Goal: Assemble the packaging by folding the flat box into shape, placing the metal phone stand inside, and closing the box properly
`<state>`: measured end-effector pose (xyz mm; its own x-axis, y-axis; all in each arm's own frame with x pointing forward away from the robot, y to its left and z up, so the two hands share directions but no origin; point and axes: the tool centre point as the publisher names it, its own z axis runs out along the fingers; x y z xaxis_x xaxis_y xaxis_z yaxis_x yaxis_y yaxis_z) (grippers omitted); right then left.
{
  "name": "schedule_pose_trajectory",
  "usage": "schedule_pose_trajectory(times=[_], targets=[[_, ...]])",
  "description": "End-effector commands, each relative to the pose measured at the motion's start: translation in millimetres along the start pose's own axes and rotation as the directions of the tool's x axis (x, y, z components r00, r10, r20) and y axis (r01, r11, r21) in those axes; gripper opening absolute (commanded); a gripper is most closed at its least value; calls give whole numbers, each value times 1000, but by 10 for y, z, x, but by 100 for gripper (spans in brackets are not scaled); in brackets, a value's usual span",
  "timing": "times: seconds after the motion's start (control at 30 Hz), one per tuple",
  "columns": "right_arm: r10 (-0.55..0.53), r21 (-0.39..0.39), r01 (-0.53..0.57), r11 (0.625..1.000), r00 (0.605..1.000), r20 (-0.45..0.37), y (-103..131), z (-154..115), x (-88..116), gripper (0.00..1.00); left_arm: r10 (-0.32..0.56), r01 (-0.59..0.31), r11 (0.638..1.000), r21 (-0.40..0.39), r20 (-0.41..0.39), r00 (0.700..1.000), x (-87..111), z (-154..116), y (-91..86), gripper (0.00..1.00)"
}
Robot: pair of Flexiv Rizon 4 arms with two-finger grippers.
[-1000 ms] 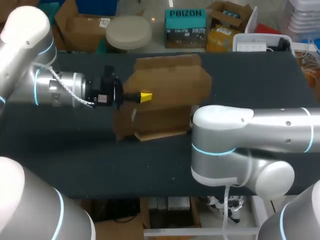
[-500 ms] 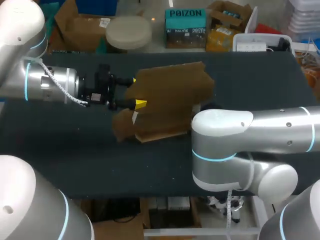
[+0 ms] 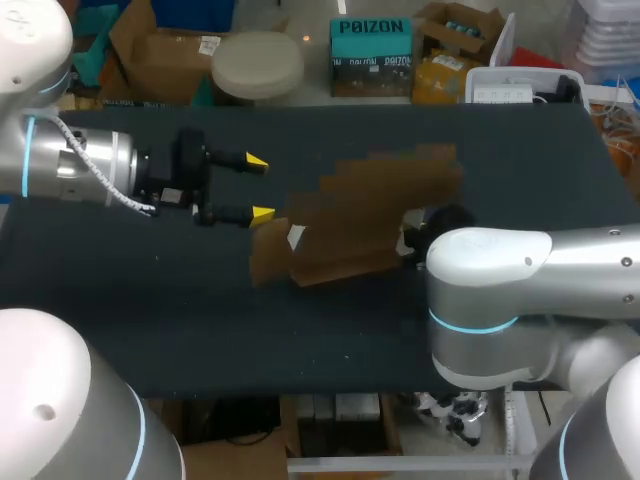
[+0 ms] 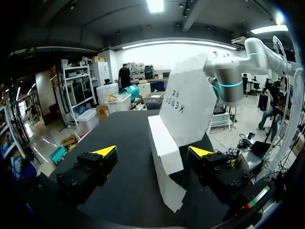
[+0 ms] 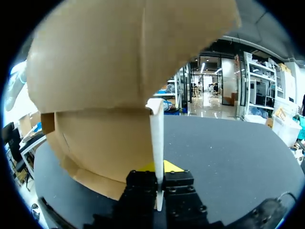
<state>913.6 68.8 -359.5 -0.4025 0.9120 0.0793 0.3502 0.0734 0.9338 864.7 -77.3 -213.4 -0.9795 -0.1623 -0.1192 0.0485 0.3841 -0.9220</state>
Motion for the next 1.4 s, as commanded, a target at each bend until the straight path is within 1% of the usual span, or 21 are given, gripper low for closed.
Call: schedule_pose_trajectory(times=[0.03,0.1,0.33,0.43,0.5,0.67,0.7,0.8,0.87,0.97,1.03,1.13,1.17,1.2,1.4], targets=[[0,22,4,1000,980,-197,75,-63,-109,0,9,-5,999,-48,98,995,58,-77,-56,100],[-1,30,7,1000,979,-204,87,-78,-123,0,18,-12,998,-58,102,995,61,-108,-57,100],[19,57,-3,998,958,-285,119,-131,-154,0,49,-39,995,-87,116,992,67,-253,-48,100],[34,83,-9,997,953,-301,131,-154,-173,0,60,-49,994,-95,123,991,73,-328,-42,100],[46,97,-15,995,947,-317,136,-165,-187,0,73,-60,992,-114,120,990,77,-367,-33,100],[64,119,-21,993,929,-364,142,-174,-206,0,80,-64,990,-129,123,989,76,-462,-24,100],[59,125,-15,992,932,-358,144,-177,-208,0,81,-65,989,-130,124,989,76,-473,-26,100],[61,128,-13,992,924,-378,155,-180,-204,0,84,-67,988,-136,124,989,85,-497,-27,100],[72,128,-19,992,906,-418,158,-177,-200,0,85,-67,988,-139,123,989,91,-507,-20,100],[81,139,-21,990,895,-438,158,-168,-193,0,83,-66,987,-144,119,989,106,-525,-12,100],[77,148,-13,989,896,-436,168,-160,-191,0,83,-65,987,-149,117,990,116,-548,-12,100],[93,195,-4,981,888,-450,209,-156,-186,0,81,-60,984,-168,122,989,108,-601,-5,100],[128,244,-7,970,866,-483,232,-144,-184,0,65,-43,981,-189,113,991,86,-644,4,100],[128,244,-7,970,866,-483,232,-144,-184,0,60,-35,978,-206,118,991,74,-669,8,100],[128,244,-7,970,866,-483,232,-144,-184,0,60,-35,978,-206,118,991,74,-669,8,100]])
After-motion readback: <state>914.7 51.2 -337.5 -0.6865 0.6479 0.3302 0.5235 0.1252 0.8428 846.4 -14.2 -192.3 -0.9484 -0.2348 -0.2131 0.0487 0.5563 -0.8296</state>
